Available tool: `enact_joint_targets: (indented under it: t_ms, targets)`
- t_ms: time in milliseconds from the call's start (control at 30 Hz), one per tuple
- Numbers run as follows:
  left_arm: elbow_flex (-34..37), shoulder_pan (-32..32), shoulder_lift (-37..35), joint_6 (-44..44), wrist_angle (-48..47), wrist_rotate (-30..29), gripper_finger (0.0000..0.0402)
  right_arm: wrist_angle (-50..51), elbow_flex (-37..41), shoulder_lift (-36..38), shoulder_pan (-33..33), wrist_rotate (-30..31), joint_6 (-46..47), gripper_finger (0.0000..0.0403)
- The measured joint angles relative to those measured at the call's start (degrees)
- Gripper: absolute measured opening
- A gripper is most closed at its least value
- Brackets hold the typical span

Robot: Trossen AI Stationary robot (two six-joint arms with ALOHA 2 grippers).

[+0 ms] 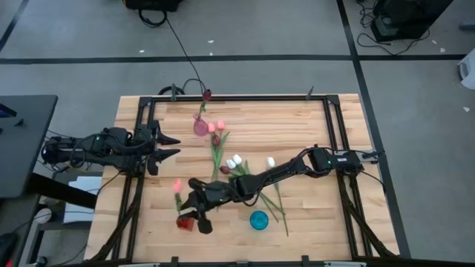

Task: Sort flowers into vase by color
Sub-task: Put the bottom pink flower into the red vase, then put the right white flower into the blue vase

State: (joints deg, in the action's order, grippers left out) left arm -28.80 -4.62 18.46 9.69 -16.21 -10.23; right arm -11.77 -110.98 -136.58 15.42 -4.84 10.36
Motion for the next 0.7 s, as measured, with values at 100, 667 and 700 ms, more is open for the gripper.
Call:
enact_joint_targets:
  t_ms: [100,667,700]
  targets:
    - [0.0,0.0,0.0,-0.1,0.0,0.0,0.0163,4.7,0.0,1.6,-0.3,-1.4,0.2,0.0148]
    - [0.0,0.0,0.0,-0.2,-0.1,0.0,0.0163,37.0,0.0,12.0,1.3,5.7,1.2,0.0171]
    - [0.0,0.0,0.0,-0.1,-0.1,0.0,0.0163,39.5,0.0,12.8,1.5,7.1,1.6,0.0171]
